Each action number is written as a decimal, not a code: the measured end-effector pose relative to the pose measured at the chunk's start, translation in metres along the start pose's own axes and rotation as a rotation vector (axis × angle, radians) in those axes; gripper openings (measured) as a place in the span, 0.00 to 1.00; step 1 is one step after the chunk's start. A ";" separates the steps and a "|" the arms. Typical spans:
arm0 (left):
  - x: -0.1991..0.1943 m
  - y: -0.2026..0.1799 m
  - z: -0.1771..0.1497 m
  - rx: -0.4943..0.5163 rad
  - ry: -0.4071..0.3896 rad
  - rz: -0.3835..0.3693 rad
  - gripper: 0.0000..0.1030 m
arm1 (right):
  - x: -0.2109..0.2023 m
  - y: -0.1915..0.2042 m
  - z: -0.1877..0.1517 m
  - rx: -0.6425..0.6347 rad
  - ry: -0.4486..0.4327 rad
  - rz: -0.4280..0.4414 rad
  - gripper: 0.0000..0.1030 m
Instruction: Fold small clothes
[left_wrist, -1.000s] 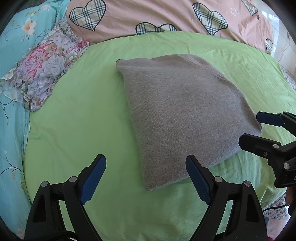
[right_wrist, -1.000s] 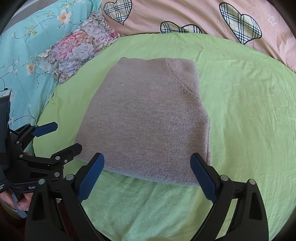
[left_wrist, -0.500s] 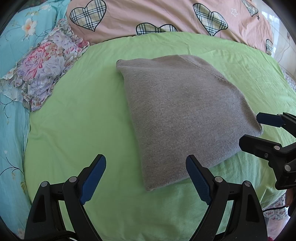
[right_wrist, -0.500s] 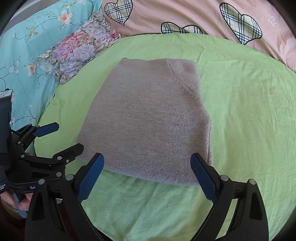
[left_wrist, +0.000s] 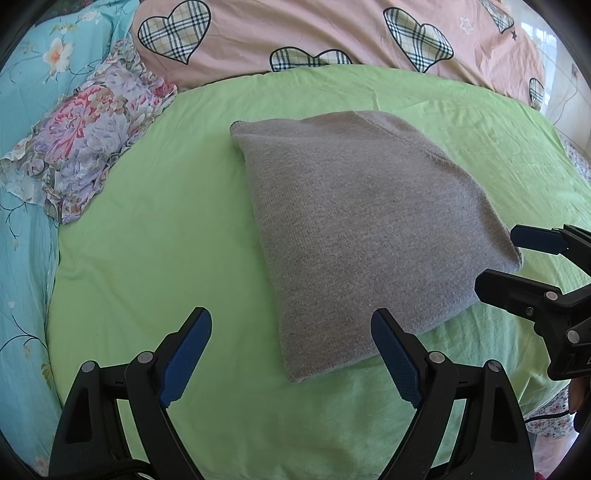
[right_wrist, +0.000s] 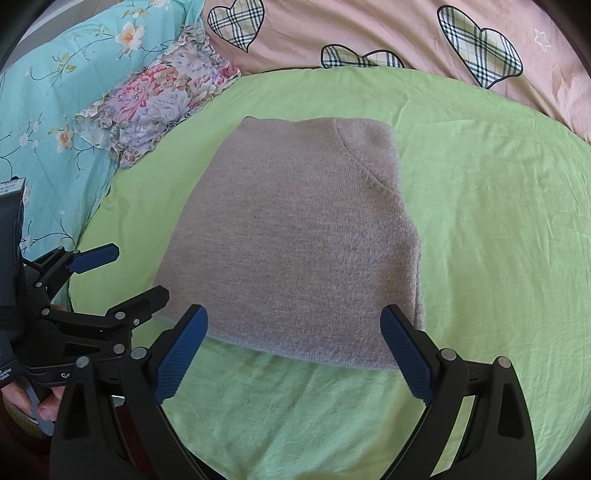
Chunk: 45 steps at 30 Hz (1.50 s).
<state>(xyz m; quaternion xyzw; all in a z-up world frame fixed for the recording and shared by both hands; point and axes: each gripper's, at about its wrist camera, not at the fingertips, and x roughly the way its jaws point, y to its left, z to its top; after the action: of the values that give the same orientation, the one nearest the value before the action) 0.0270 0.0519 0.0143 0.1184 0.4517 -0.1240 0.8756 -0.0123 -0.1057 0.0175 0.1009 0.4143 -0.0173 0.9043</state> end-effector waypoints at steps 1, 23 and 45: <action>0.000 0.000 0.000 0.001 0.000 0.001 0.86 | 0.000 0.000 0.000 0.000 0.000 0.001 0.92; 0.000 -0.002 0.001 -0.001 -0.001 0.001 0.86 | -0.003 -0.001 0.004 0.003 -0.011 0.000 0.92; -0.002 0.000 0.023 -0.002 -0.042 0.024 0.86 | -0.007 -0.015 0.024 0.005 -0.051 -0.030 0.92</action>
<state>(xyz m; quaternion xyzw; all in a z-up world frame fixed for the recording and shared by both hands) 0.0435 0.0448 0.0283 0.1204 0.4318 -0.1155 0.8864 -0.0009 -0.1254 0.0356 0.0964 0.3927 -0.0347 0.9139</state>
